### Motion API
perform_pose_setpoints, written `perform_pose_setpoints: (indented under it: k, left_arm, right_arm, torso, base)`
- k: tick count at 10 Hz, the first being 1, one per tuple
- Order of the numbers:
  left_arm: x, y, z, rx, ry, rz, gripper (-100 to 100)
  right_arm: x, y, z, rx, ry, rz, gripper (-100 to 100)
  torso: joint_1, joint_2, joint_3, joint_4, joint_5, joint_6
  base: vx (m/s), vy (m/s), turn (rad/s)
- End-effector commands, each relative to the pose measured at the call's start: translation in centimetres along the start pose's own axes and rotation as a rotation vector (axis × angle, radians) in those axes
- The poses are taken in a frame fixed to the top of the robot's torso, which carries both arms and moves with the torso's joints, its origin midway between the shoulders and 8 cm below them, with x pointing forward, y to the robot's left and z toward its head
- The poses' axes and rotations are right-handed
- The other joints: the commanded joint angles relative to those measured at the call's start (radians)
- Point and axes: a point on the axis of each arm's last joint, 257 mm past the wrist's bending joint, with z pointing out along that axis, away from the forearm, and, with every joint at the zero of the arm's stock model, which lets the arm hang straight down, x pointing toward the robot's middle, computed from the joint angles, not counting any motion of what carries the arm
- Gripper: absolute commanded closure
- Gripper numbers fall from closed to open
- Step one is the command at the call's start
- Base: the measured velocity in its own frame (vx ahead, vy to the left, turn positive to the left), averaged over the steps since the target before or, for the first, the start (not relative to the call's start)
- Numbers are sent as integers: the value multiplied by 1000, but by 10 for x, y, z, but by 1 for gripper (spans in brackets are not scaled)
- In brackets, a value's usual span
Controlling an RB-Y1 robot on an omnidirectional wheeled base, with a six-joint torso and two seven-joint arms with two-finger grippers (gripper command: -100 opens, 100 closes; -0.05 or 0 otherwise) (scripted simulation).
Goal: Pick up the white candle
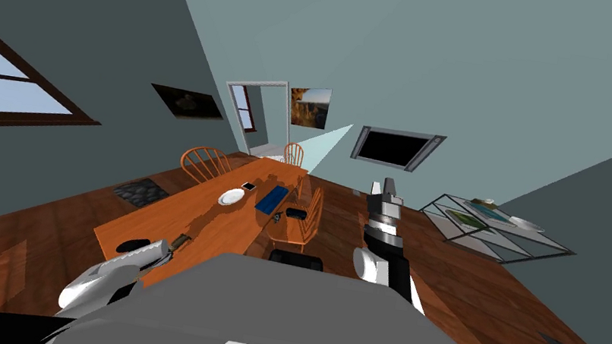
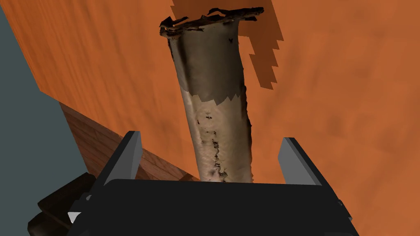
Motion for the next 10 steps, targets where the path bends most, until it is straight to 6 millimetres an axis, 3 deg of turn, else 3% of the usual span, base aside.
perform_pose_setpoints:
  k: [1, 3, 4, 5, 6, 7, 10]
  left_arm:
    - [-3, 8, 2, -20, -7, -6, -100]
    - [-3, 8, 1, -20, -7, -7, -100]
    - [-3, 8, 2, -19, -7, -6, 0]
    - [-21, 14, 4, -23, -30, -37, -100]
    - [-21, 14, 4, -23, -30, -37, -100]
    - [-39, 21, 5, -26, -53, -69, -100]
    - [-48, 25, 6, -28, -65, -84, -100]
  right_arm:
    - [0, 0, 0, 0, 0, 0, 0]
    - [0, 0, 0, 0, 0, 0, 0]
    - [0, 0, 0, 0, 0, 0, 0]
    - [0, 0, 0, 0, 0, 0, 0]
    - [0, 0, 0, 0, 0, 0, 0]
    - [0, 0, 0, 0, 0, 0, 0]
    - [0, 0, 0, 0, 0, 0, 0]
  torso:
    - [0, 0, 0, 0, 0, 0]
    - [-3, 7, 4, 1, -1, 0]
    - [-4, 8, 4, 2, -1, 0]
    - [-4, 8, 5, 2, -1, 0]
    - [-4, 10, 6, 2, -1, 1]
    - [-3, 10, 6, 2, -1, 0]
    - [-3, 10, 6, 2, -1, -1]
  base:
    - [58, 58, -15]
    - [-5, 13, -5]
    - [0, 0, 0]
    - [-31, 17, -261]
    - [-39, 27, -146]
    - [-59, 30, -286]
    - [-28, 17, -74]
